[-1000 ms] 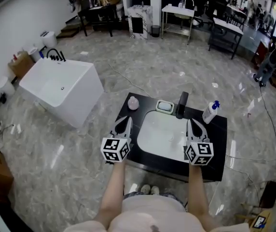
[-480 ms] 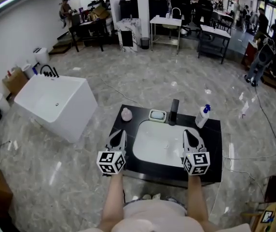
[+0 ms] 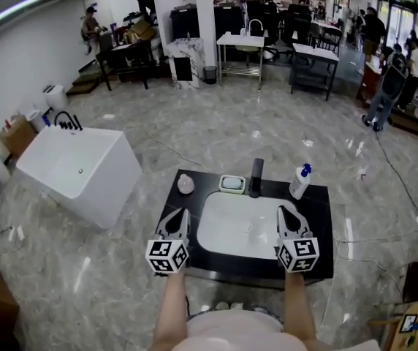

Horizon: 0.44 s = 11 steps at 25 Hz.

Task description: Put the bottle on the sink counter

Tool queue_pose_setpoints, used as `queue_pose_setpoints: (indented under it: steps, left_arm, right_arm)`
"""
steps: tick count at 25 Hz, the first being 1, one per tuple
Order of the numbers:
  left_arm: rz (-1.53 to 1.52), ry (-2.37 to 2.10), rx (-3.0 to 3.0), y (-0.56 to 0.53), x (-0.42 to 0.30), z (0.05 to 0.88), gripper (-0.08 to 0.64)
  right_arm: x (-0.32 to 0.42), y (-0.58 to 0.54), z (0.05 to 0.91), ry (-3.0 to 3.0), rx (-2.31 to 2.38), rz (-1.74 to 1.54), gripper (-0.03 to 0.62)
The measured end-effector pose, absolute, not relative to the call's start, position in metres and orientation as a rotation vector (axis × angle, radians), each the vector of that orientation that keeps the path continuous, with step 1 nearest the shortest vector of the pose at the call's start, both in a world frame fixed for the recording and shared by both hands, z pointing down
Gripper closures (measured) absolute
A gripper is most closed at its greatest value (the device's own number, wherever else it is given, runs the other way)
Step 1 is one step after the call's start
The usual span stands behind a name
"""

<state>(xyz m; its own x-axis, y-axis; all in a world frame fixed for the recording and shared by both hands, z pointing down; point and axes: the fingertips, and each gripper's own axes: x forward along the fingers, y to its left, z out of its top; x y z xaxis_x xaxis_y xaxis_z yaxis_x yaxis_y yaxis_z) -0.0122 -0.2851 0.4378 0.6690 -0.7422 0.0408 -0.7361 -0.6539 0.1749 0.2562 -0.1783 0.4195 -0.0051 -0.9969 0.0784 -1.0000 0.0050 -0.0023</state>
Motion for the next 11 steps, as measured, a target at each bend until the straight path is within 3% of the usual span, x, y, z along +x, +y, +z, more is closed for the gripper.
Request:
queue_pose_setpoints:
  steps: [11]
  left_arm:
    - [-0.063,-1.188,2.708,-0.2839,-0.0066,0.4359,0.532]
  right_arm:
    - [0.2642,-0.1755,0.4215,-2.177,2.199,0.092,0.578]
